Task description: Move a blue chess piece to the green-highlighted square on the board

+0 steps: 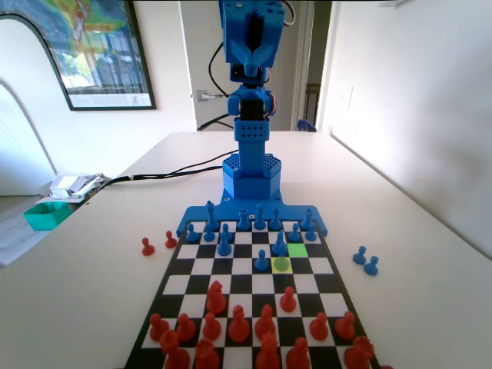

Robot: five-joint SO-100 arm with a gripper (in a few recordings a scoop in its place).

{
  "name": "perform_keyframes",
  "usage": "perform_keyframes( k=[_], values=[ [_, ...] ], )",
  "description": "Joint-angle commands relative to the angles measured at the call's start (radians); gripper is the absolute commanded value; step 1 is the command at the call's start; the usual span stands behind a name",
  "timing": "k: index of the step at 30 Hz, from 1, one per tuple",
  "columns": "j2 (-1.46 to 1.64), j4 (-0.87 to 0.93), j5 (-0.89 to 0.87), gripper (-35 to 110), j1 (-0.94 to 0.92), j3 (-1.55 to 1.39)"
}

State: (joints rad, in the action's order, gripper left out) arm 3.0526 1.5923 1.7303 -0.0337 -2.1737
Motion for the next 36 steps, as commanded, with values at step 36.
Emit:
perform_keyframes(
  k=[36],
  values=[
    [-0.14,-0.014,-0.014,1,0.086,0.146]
  ],
)
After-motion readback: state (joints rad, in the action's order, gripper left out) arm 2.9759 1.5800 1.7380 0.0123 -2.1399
